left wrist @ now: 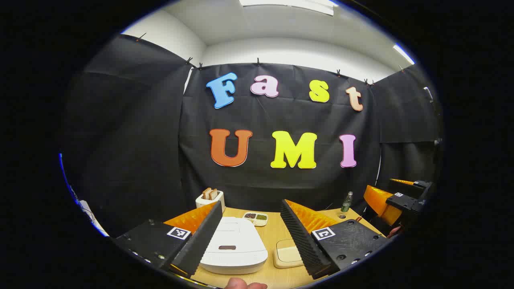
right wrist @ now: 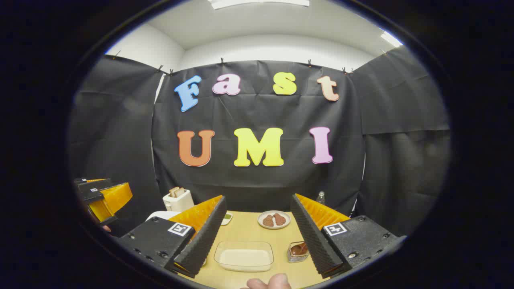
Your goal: Close the left gripper, press the button to open the rice cooker; take a wooden spoon from the chopstick holder with the right hand, scoop a spoonful of rice and pour it into the rice cooker, then put the wooden spoon back into the chopstick holder.
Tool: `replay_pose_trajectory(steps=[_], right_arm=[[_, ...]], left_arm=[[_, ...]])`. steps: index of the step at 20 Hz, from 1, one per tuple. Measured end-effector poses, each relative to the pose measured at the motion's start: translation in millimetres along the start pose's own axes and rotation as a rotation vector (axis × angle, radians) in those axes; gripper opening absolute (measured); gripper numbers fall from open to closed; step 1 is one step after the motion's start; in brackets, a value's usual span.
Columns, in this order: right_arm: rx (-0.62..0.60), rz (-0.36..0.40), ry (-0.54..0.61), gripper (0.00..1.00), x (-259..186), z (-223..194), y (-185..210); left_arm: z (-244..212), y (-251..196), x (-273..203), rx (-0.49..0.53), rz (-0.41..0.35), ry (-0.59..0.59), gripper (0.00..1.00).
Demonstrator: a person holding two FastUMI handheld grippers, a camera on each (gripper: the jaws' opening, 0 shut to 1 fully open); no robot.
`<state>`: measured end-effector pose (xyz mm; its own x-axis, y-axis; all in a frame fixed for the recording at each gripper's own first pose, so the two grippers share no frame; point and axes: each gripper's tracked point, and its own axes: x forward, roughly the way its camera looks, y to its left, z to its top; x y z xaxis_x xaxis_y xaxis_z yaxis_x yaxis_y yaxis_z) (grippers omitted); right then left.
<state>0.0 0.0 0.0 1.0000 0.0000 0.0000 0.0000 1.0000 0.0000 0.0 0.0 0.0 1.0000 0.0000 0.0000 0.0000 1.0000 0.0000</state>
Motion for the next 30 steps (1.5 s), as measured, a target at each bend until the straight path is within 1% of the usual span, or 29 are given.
replay_pose_trajectory(steps=[8, 19, 25, 27, 30], right_arm=[[0.023, -0.010, 0.011, 1.00, 2, -2, -8], [0.022, -0.020, 0.003, 1.00, -1, 2, -13], [0.027, -0.007, -0.010, 1.00, -1, 5, -11], [0.019, -0.013, -0.011, 1.00, 3, 7, -14], [0.013, 0.010, -0.003, 1.00, 7, 2, -11]], left_arm=[[-3, -3, 1, 0.005, 0.002, 0.000, 0.94], [-4, -2, -2, 0.002, 0.008, 0.008, 0.94], [-7, -2, 0, 0.003, 0.017, 0.019, 0.94], [-11, -1, 1, 0.006, 0.020, 0.033, 0.94], [-22, 0, 8, 0.015, 0.022, 0.076, 0.94]])
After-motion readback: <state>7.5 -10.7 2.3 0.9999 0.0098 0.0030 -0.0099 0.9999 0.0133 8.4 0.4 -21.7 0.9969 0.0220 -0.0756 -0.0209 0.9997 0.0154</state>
